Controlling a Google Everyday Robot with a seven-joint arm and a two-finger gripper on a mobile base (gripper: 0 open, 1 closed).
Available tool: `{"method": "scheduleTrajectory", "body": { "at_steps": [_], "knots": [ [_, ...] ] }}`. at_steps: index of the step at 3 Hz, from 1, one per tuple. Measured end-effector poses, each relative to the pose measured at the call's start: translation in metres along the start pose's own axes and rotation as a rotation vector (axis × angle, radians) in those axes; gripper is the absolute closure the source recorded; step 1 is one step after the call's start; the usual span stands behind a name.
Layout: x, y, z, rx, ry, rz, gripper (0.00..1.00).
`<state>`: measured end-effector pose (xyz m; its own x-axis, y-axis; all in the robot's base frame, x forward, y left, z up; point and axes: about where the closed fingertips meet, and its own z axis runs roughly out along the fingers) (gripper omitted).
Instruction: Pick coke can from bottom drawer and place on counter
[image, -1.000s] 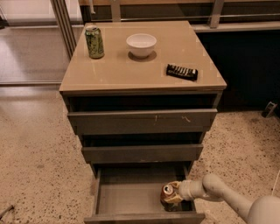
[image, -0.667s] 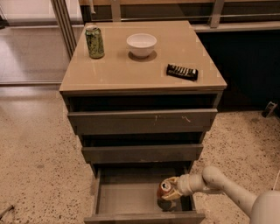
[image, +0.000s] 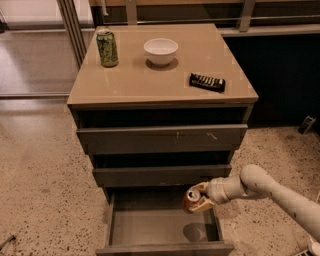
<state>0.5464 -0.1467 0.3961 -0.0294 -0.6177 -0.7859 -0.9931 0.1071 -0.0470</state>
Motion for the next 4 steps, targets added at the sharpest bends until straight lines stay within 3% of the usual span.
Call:
{"method": "scheduleTrajectory", "body": {
  "at_steps": [1,2,3,4],
  "knots": [
    [-0.03,-0.016,-0.029,0.026,0.033,-0.058,1.0],
    [-0.03,-0.016,-0.029,0.026,0.033,-0.058,1.0],
    [-0.056,-0.017,-0.041,0.013,0.032,-0.045,1.0],
    [-0.109,-0.019,-0.071,0.018,0.019,-0.007,1.0]
  ]
}}
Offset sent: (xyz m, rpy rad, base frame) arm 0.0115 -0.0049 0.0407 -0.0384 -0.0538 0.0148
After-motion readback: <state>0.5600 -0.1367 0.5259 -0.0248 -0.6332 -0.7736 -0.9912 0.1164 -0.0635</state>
